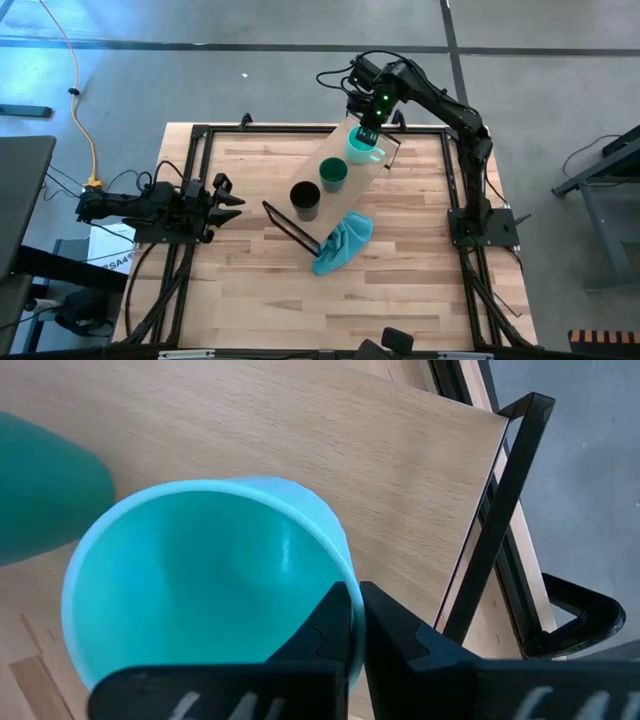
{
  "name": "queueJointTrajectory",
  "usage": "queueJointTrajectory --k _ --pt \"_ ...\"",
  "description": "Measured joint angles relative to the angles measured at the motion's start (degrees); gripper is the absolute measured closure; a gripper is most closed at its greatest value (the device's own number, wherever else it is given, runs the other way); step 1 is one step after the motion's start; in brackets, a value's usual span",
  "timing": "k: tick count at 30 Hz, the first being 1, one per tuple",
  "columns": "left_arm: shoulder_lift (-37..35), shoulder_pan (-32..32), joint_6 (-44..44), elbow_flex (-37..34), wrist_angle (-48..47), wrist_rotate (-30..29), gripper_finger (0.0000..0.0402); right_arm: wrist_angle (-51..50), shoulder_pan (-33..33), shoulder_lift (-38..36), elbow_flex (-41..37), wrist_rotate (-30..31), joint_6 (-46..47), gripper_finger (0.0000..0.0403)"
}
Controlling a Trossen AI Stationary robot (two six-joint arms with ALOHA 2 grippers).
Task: Stack small to large cups/mugs on shelf
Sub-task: Put the light blue mug on the shelf
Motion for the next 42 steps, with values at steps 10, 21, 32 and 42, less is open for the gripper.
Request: queueJointTrajectory --k 10,21,32,42 --pt "0.0 0.0 0.0 0.0 0.0 0.0 0.0272 -0.1 0.0 0.6 0.0 0.0 0.2 0.0403" --pt "0.0 0.0 0.0 0.0 0.0 0.0 0.0272 -0.2 -0.1 1.3 0.0 0.0 0.1 0.0403" --pt "0.0 0.0 0.0 0.0 0.0 0.0 0.0273 -0.2 -0.1 1.3 0.0 -0.1 -0.4 0.0403" --pt "0.0 0.0 0.0 0.0 0.0 0.0 0.0273 -0.2 -0.1 1.3 0.0 -0.6 -0.9 0.0403"
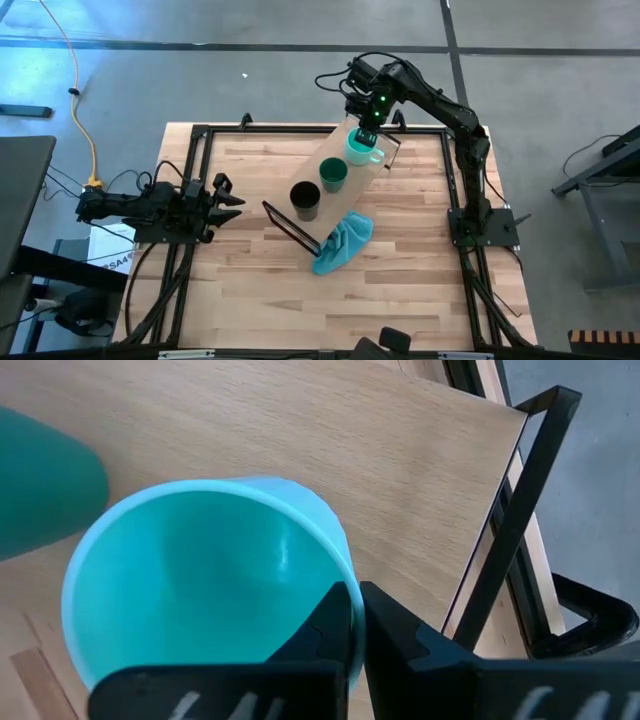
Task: Stack small to large cups/mugs on shelf
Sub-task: Put the light blue mug on the shelf
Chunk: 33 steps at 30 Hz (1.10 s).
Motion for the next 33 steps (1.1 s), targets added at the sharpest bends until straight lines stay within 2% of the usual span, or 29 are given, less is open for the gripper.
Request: queueJointTrajectory --k 29,33 --pt "0.0 0.0 0.0 0.0 0.0 0.0 0.0273 -0.6 0.1 0.7 0.1 0.2 1.2 0.0403" --pt "0.0 0.0 0.0 0.0 0.0 0.0 0.0272 -0.6 0.0 0.8 0.1 0.2 1.3 0.0393"
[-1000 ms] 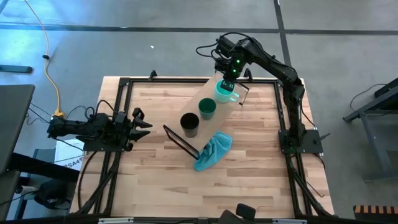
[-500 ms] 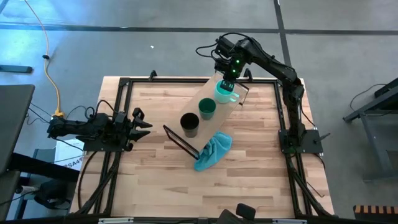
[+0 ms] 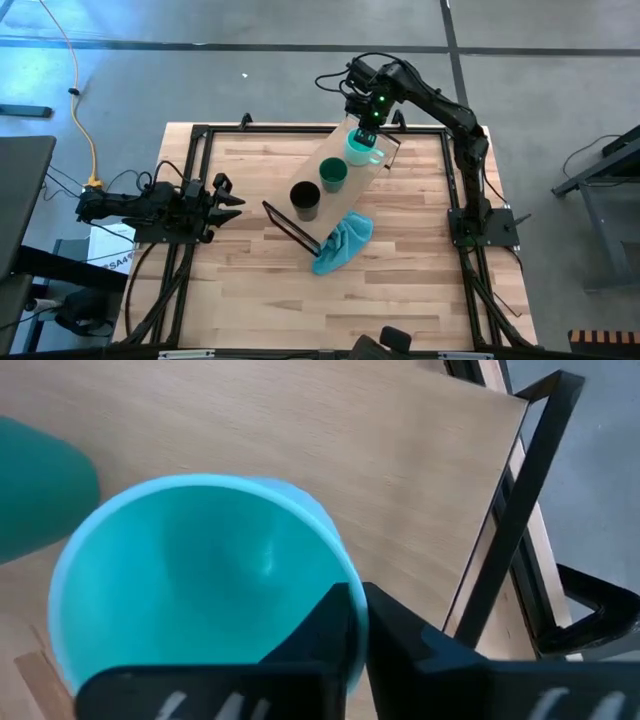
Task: Stack small to large cups/mugs on shelf
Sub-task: Put the light blue mug on the shelf, then return to Home Position
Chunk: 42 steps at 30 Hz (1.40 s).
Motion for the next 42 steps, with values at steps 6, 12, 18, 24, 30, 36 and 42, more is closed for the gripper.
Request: queueJointTrajectory --k 6,12,18,24,30,36,42 --pt "0.0 0.0 0.0 0.0 0.0 0.0 0.0272 -0.2 0.0 0.3 -0.1 -0.6 -0.1 0.0353" --pt "0.0 0.0 0.0 0.0 0.0 0.0 0.0272 -0.2 0.0 0.2 -0.1 -0.7 -0.2 0.0327" --pt "0.0 0.0 0.0 0.0 0.0 0.0 0.0272 0.0 0.0 0.2 -0.1 -0.8 -0.4 0.0324" --pt "0.0 0.0 0.0 0.0 0.0 0.0 0.0272 0.0 0.0 0.2 -0.1 -1.1 -0.7 0.0324" --pt "0.0 0.0 0.0 0.0 0.0 0.0 0.0273 0.0 0.0 0.1 -0.1 -3.0 -1.3 0.0324" --pt "0.0 0.0 0.0 0.0 0.0 0.0 0.0273 0.0 0.0 0.1 1.5 -3.3 -1.5 0.0324" --pt "0.0 0.0 0.0 0.0 0.0 0.0 0.0273 0.0 0.0 0.0 4.2 -3.4 -1.3 0.0324"
